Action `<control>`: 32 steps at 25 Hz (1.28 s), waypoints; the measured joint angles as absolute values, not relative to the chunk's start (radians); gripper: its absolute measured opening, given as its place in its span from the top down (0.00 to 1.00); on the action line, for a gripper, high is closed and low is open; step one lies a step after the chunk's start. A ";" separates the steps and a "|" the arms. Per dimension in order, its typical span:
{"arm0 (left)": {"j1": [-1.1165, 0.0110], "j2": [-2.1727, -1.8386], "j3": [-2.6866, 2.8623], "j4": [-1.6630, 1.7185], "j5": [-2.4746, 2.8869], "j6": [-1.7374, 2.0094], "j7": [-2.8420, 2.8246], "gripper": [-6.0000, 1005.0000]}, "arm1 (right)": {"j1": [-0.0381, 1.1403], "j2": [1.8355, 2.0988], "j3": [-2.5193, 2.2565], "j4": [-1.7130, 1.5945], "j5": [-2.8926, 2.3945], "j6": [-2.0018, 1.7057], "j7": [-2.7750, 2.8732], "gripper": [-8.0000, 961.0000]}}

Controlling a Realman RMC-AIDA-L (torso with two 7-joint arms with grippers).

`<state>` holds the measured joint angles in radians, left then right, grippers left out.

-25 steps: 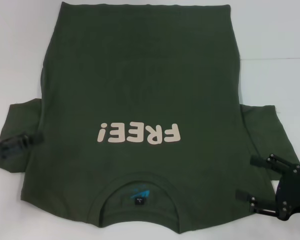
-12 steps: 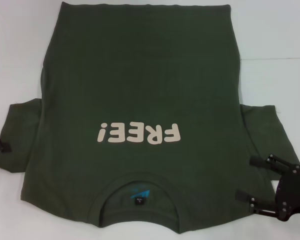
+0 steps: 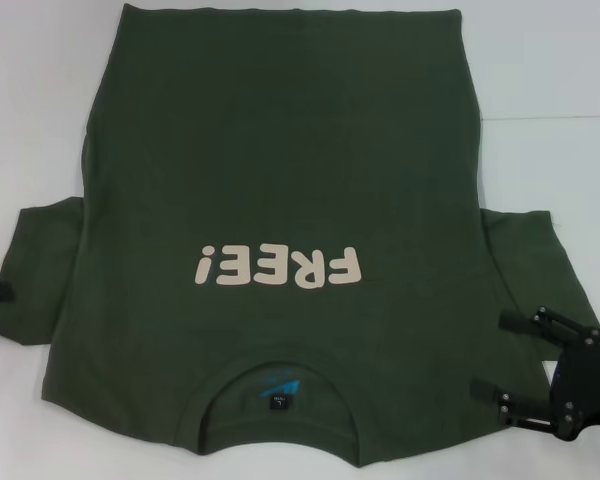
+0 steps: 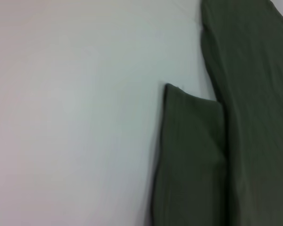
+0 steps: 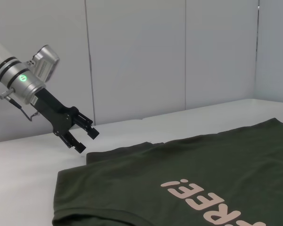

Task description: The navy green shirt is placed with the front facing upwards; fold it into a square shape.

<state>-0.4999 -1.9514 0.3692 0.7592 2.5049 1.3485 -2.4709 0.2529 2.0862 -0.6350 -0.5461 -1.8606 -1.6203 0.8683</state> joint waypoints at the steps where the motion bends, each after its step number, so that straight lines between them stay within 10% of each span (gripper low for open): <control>1: -0.501 -1.952 0.369 0.759 2.508 1.342 -2.476 0.10 | 0.253 2.086 -0.635 -0.546 -1.861 -1.620 0.868 0.04; 32: -0.545 -1.945 0.409 0.747 2.568 1.320 -2.550 0.12 | 0.253 2.086 -0.635 -0.546 -1.861 -1.640 0.868 0.04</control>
<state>-0.5449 -1.9454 0.4093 0.7470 2.5679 1.3204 -2.5502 0.2531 2.0862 -0.6351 -0.5461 -1.8609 -1.6398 0.8682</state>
